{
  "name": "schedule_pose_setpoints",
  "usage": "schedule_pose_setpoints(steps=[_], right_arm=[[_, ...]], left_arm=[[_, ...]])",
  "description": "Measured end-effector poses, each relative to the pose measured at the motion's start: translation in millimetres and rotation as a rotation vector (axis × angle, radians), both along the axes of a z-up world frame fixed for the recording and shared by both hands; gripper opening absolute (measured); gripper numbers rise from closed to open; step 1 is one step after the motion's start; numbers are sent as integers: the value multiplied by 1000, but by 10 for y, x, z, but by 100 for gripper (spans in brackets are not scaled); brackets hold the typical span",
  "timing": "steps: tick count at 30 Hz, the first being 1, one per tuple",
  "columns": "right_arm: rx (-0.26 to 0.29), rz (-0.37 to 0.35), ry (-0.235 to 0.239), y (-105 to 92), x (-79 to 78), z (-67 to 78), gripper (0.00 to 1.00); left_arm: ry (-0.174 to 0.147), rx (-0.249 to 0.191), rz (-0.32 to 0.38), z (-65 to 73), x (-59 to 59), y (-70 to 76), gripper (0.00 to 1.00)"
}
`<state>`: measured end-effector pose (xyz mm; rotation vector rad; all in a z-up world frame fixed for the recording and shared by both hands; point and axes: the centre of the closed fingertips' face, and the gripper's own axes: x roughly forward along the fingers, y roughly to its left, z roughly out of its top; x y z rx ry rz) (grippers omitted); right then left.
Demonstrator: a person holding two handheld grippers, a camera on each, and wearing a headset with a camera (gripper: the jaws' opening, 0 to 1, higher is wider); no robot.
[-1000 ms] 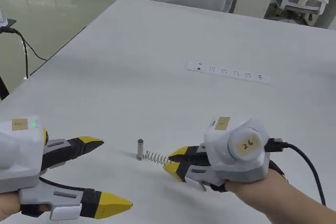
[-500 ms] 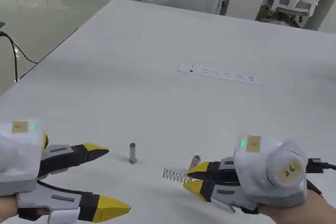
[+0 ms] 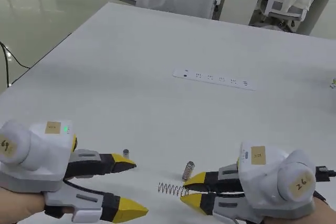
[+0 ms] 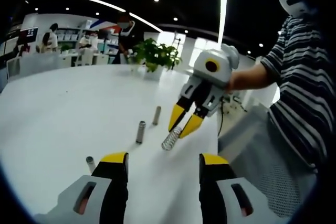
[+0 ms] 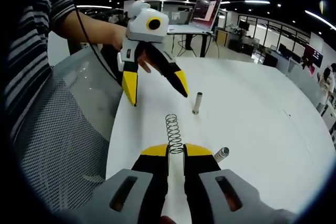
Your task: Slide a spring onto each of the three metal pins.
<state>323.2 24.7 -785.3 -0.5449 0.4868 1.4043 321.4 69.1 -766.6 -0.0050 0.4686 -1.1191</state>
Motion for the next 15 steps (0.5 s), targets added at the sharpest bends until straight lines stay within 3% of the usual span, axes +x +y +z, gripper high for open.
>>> schedule_pose_setpoints(steps=[6, 15], right_arm=[[8, 8, -4, 5, -22, 34, 7], [2, 3, -8, -38, -13, 25, 7]], left_arm=[[-5, -11, -45, 16, 15, -169, 42], [-1, -14, -67, -4, 7, -236, 36]])
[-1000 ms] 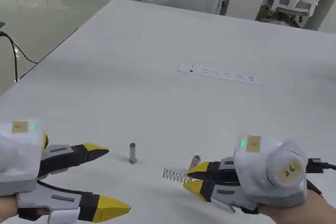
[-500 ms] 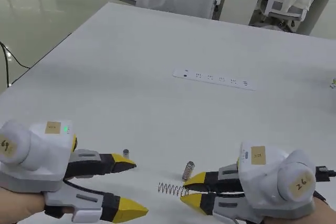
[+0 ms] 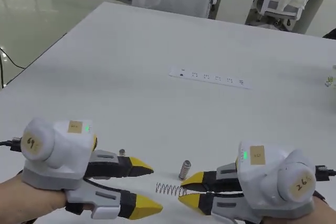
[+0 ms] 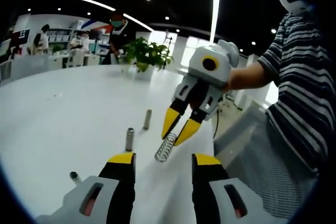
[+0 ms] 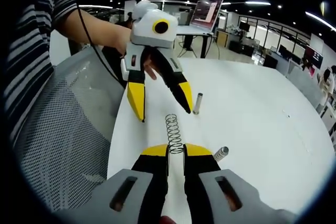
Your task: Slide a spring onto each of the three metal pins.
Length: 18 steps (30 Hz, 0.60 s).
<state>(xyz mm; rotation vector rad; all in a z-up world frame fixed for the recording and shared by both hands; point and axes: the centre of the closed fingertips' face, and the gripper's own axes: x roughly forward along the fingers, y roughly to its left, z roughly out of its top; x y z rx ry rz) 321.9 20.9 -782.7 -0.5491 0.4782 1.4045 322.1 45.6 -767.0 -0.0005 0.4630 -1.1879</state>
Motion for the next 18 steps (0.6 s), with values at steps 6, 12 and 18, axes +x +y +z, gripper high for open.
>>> schedule_pose_setpoints(steps=[6, 12, 18], right_arm=[[5, 3, 3, -5, -12, 15, 7], [9, 6, 5, -8, -17, 27, 7], [20, 14, 11, -7, -38, 45, 7]], left_arm=[[-3, -8, -6, 5, 15, -47, 33], [-4, -5, -21, -19, 7, -86, 28], [-29, -3, -35, -12, 23, -119, 20]])
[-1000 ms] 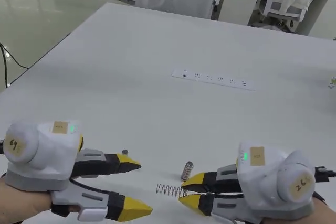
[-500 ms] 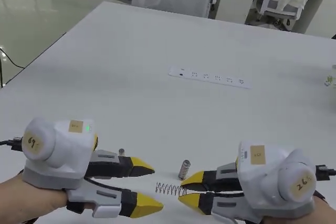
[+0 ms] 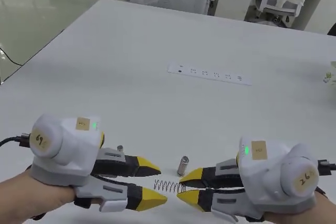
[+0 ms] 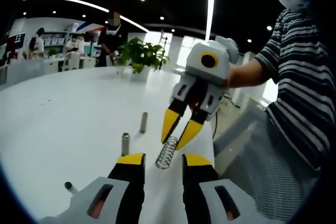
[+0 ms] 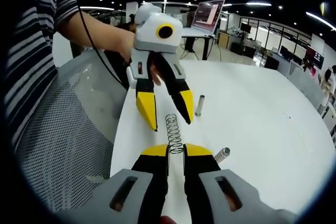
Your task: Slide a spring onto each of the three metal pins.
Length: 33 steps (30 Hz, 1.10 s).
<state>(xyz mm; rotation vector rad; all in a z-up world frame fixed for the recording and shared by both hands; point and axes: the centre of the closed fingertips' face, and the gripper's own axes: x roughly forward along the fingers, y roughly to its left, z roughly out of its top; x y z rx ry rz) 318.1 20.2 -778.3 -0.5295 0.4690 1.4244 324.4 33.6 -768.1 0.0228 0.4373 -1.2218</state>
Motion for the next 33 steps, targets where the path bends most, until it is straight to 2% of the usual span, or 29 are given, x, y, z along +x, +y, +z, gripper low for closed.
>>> schedule_pose_setpoints(steps=[7, 9, 11, 13, 17, 33], right_arm=[[23, -2, 3, -8, 1, 65, 7], [24, -1, 4, -23, 0, 65, 7], [29, -4, 15, -34, -4, 69, 7], [29, -5, 12, -44, -4, 68, 7], [31, -9, 21, -56, -12, 62, 7], [55, -9, 33, -60, -56, 93, 8]], left_arm=[[-13, -12, -27, 31, -17, -65, 6], [-28, -10, -32, 37, -11, -76, 6], [-20, -15, -40, 41, -26, -88, 5], [-33, -16, -56, 52, -36, -98, 4], [-38, -22, -71, 70, -61, -117, 3], [-32, -27, -116, 126, -141, -141, 2]])
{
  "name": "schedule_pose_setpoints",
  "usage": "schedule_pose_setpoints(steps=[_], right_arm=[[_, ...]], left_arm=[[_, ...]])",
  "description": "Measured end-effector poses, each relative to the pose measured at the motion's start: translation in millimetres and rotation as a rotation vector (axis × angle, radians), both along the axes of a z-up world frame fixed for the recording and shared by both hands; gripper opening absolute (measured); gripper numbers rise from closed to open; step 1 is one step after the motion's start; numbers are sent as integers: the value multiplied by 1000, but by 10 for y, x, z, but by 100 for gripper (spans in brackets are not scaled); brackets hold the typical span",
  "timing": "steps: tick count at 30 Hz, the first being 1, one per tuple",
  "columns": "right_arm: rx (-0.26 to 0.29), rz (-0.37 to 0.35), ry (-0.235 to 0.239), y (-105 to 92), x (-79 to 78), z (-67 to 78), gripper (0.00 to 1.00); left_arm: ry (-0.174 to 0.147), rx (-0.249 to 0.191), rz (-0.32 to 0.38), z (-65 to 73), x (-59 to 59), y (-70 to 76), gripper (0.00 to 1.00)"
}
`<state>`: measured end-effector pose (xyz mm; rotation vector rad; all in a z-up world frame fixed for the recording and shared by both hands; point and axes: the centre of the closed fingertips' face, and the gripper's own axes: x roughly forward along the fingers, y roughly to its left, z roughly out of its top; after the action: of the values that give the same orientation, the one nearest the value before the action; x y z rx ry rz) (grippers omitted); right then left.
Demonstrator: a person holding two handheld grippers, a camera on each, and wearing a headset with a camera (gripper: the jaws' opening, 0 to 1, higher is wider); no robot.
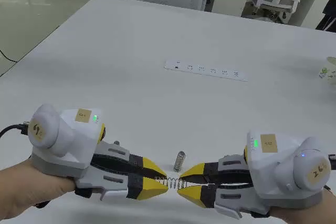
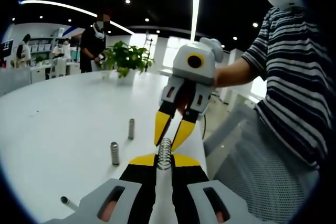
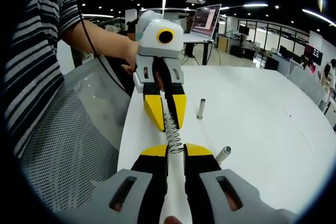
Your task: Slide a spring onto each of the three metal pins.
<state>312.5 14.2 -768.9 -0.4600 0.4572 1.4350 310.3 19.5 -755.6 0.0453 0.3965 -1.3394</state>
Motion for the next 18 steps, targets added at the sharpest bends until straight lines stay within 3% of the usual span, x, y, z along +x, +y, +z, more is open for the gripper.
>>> schedule_pose_setpoints(steps=[11, 18], right_arm=[[11, -3, 42, -35, -39, -30, 11], [50, -15, 84, -11, -42, 14, 10]], left_arm=[[7, -10, 0, 40, 1, 26, 2], [10, -7, -9, 48, -16, 29, 2]])
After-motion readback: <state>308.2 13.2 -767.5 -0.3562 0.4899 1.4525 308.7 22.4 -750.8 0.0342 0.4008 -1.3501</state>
